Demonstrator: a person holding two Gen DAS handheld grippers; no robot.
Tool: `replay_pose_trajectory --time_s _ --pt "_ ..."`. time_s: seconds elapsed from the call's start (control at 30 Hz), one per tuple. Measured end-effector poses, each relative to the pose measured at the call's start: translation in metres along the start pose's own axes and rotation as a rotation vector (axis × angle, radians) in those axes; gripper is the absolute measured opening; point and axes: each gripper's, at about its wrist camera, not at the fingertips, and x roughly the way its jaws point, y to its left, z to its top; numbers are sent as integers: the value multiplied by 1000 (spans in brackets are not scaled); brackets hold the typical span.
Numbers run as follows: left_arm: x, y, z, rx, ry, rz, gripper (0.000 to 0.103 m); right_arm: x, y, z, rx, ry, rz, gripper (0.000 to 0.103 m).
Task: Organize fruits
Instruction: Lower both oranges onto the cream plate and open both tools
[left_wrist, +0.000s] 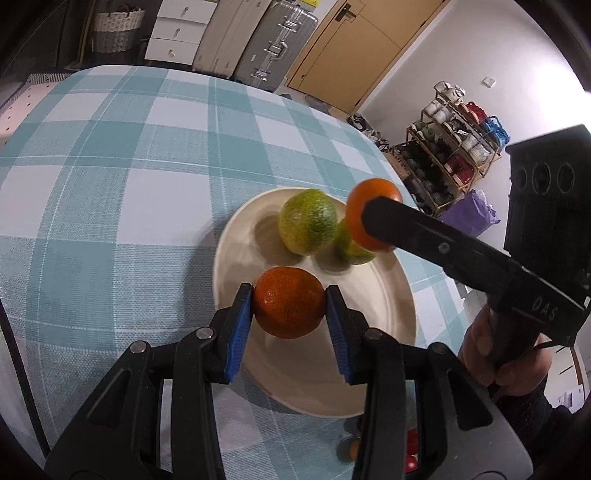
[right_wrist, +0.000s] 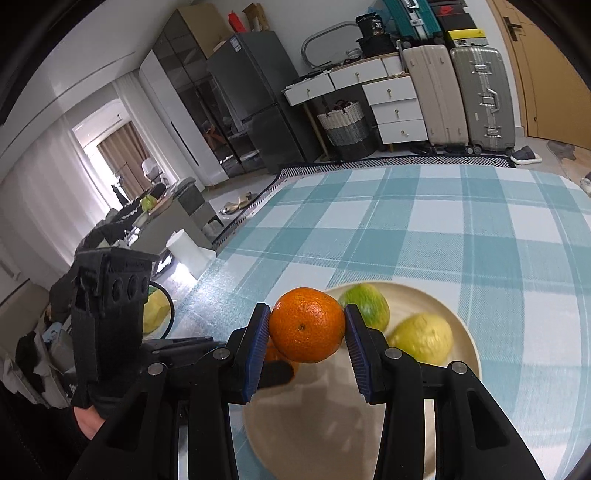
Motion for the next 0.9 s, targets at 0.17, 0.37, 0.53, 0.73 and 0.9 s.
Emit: replay_pose_trajectory --time_s 0.17,0.37,0.53,0.73,0.9 --pt "4 2 2 14 4 21 36 23 5 8 -32 59 -8 42" --pt "6 5 3 7 -1 19 36 43 8 11 -40 108 -10 42" --pt "6 5 5 -5 -8 19 36 52 8 12 -38 131 -25 42" --pt "2 -1 6 4 -27 27 36 49 10 12 -50 106 -35 49" --pt "-2 -6 7 12 -35 40 41 32 14 11 -70 59 -40 50"
